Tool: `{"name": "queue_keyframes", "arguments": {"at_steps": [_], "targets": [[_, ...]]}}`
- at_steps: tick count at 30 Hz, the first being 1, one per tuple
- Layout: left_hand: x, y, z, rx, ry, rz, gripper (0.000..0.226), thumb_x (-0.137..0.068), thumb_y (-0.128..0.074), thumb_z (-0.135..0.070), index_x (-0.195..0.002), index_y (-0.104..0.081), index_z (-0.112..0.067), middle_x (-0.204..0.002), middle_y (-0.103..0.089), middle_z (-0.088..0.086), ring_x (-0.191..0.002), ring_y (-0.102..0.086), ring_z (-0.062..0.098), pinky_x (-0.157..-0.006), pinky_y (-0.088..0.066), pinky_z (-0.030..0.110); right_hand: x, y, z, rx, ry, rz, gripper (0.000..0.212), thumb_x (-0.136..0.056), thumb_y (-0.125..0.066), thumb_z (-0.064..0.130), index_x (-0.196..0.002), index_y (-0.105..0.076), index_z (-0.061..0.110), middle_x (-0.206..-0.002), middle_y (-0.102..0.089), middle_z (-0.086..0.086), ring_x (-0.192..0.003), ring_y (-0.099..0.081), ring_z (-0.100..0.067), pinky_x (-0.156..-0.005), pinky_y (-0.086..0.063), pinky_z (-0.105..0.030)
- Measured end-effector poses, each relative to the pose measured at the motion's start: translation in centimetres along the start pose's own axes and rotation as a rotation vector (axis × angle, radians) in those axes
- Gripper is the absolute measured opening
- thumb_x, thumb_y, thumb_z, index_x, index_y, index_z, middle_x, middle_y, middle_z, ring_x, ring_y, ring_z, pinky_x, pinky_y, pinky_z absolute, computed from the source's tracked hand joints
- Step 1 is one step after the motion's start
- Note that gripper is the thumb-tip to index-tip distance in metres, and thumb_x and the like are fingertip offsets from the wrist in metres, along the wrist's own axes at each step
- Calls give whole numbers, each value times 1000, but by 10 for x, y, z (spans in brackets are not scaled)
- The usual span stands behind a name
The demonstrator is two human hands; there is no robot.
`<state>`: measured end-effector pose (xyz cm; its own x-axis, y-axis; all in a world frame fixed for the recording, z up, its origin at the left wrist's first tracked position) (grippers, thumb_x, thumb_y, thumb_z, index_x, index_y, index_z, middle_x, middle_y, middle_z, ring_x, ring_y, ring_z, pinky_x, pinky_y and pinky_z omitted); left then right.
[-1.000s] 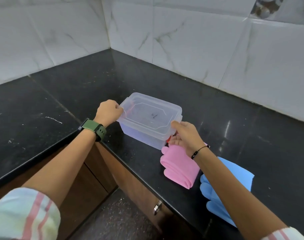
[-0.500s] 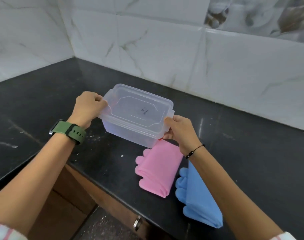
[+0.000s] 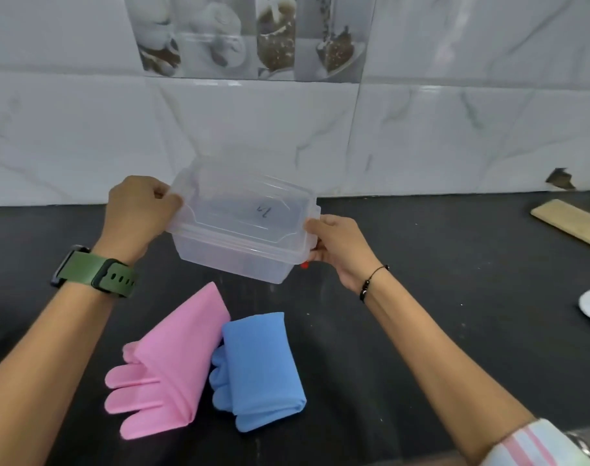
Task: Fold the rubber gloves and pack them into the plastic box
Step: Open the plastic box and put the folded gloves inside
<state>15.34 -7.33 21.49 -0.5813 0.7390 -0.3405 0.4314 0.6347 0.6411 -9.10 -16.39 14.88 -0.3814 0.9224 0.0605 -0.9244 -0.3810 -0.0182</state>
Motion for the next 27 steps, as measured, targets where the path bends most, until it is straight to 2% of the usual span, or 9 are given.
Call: {"name": "queue_keyframes", "arguments": {"at_steps": [5, 9, 11, 14, 17, 20, 23, 25, 27], "targets": [[5, -25, -1, 38, 26, 77, 21, -80, -56, -8, -83, -66, 11, -78, -61, 21, -68, -49, 24, -63, -37, 32, 11, 19, -21, -18, -52, -43, 14, -89, -51, 8, -83, -64, 7, -79, -70, -11, -61, -66, -19, -52, -56, -27], [21, -52, -4, 119, 61, 151, 15, -81, -60, -9, -91, -70, -6, -83, -64, 6, -63, -52, 14, -53, -38, 23, 23, 47, -32, -8, -54, -134, 14, -89, -50, 7, -85, -63, 3, -75, -68, -10, -56, -66, -17, -48, -55, -28], [30, -67, -9, 125, 53, 178, 16, -82, -60, -11, -94, -69, -8, -85, -64, 5, -64, -53, 14, -55, -38, 25, 31, 63, -36, 9, -58, -182, 15, -88, -49, 6, -86, -63, 0, -73, -67, -10, -53, -64, -18, -46, -54, -28], [42, -88, -17, 123, 46, 221, 17, -83, -60, -12, -97, -68, -6, -89, -63, 6, -79, -58, 21, -68, -42, 30, 41, 85, -42, 52, -70, -234, 15, -86, -49, 6, -84, -62, -2, -71, -67, -10, -50, -63, -18, -44, -53, -29], [54, -108, -22, 157, 61, 297, 16, -83, -61, -13, -98, -65, -9, -89, -63, 4, -78, -59, 18, -61, -44, 24, 51, 104, -49, 96, -79, -284, 15, -85, -49, 6, -75, -60, 3, -65, -65, -7, -48, -61, -17, -42, -51, -27], [67, -126, -26, 179, 79, 348, 11, -83, -62, -14, -94, -63, -10, -80, -59, -1, -67, -54, 9, -54, -43, 20, 59, 123, -57, 161, -105, -327, 13, -85, -51, 7, -78, -60, 0, -68, -64, -8, -47, -61, -14, -41, -49, -24], [82, -140, -27, 199, 119, 384, 9, -83, -63, -15, -92, -62, -10, -85, -61, 2, -69, -54, 10, -53, -41, 19, 65, 139, -64, 244, -140, -352, 19, -83, -54, 10, -82, -61, -7, -74, -64, -13, -55, -61, -19, -42, -49, -24], [93, -146, -26, 230, 155, 411, 9, -83, -63, -14, -90, -63, -9, -90, -65, 5, -77, -60, 17, -60, -48, 25, 70, 148, -66, 288, -154, -359, 16, -83, -54, 11, -75, -59, -2, -70, -63, -9, -48, -60, -12, -39, -45, -20], [105, -151, -23, 286, 203, 448, 9, -83, -63, -13, -89, -63, -7, -91, -68, 9, -84, -65, 25, -73, -56, 37, 75, 155, -68, 336, -167, -365, 18, -83, -55, 12, -65, -54, 8, -63, -58, -4, -39, -54, -5, -35, -40, -16]]}}
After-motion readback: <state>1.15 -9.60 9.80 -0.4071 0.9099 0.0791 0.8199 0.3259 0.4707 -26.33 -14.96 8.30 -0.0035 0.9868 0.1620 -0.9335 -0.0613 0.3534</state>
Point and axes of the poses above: each hand's wrist, its own x-axis away from the middle knuckle, its own y-axis out of the back of the hand, z = x × y, the point moved 5 cm from there along -x, towards the middle knuckle
